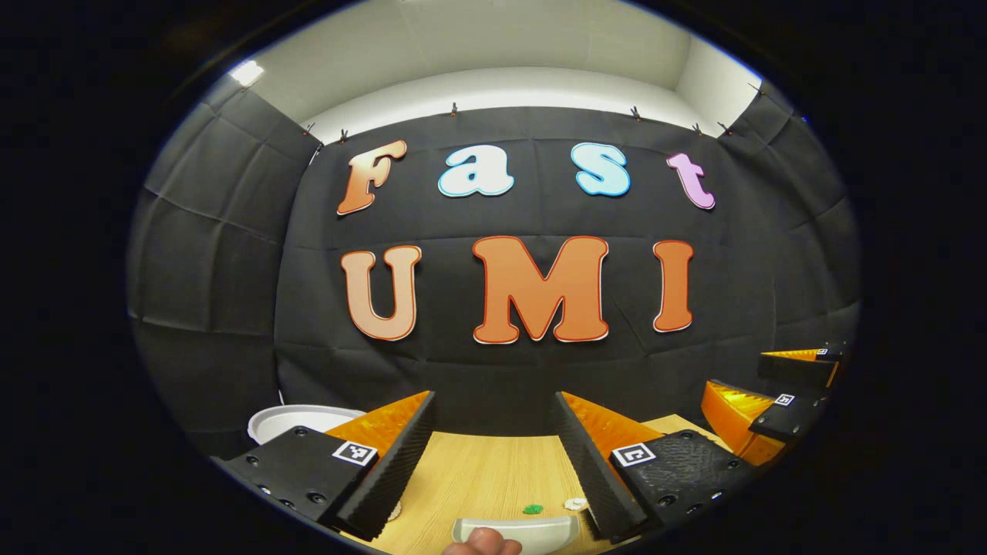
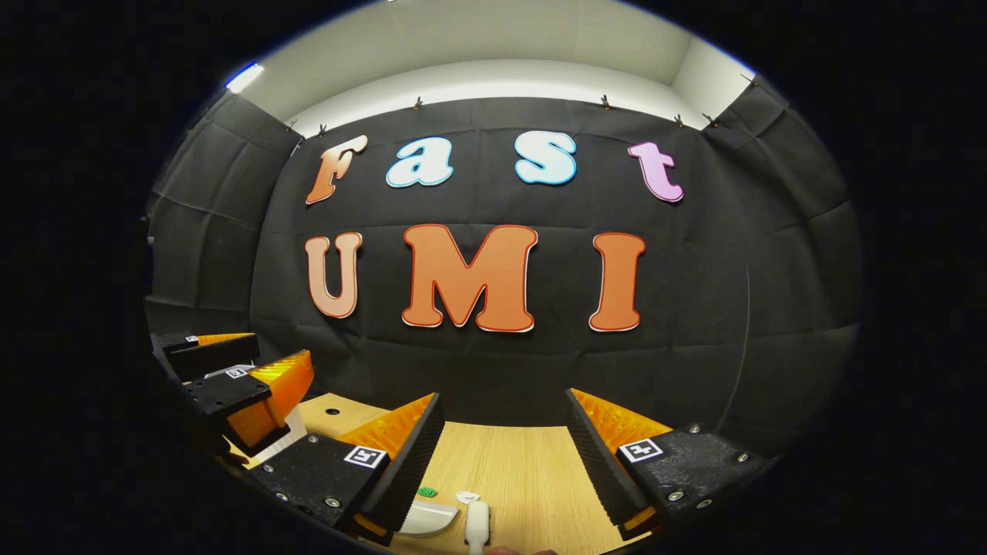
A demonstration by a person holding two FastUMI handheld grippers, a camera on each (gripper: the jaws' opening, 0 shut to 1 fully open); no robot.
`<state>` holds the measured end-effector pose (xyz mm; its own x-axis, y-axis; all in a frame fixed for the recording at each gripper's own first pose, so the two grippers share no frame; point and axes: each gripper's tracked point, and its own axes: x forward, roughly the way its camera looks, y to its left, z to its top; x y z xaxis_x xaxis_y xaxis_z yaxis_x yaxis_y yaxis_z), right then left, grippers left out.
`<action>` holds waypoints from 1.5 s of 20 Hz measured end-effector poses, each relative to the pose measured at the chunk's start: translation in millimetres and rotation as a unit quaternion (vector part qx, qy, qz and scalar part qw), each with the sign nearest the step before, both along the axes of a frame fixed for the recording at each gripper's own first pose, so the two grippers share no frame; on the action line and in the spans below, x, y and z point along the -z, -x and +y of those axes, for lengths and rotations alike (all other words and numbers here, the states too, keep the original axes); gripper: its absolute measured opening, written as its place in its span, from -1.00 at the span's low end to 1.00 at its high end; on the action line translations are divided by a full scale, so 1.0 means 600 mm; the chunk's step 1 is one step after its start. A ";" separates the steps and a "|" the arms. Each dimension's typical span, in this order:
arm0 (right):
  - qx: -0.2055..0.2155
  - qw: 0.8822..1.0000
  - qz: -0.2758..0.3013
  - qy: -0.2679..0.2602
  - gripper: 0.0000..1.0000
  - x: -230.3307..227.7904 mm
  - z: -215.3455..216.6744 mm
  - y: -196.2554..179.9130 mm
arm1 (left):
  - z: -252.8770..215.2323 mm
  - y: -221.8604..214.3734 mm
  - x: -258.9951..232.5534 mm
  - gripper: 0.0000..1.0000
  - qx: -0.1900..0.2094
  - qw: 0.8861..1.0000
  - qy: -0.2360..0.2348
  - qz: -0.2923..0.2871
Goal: Pick up the small broom and dustpan from the desktop, sweep the trash into the dustpan with the broom, and then empty the trash into the garbage bin.
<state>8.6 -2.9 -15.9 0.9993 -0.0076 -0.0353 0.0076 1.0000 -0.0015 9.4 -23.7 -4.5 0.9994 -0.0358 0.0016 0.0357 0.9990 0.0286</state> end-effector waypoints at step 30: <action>0.011 1.000 0.023 0.016 0.87 0.023 0.016 -0.002 | 0.058 -0.001 0.008 0.88 -0.001 1.000 0.010 0.000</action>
<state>9.8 6.6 -29.8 0.9962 -0.0311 -0.0810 0.0284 0.9990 -0.0347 10.0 10.9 -9.3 0.9994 -0.0332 0.0028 0.0332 0.9994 0.0092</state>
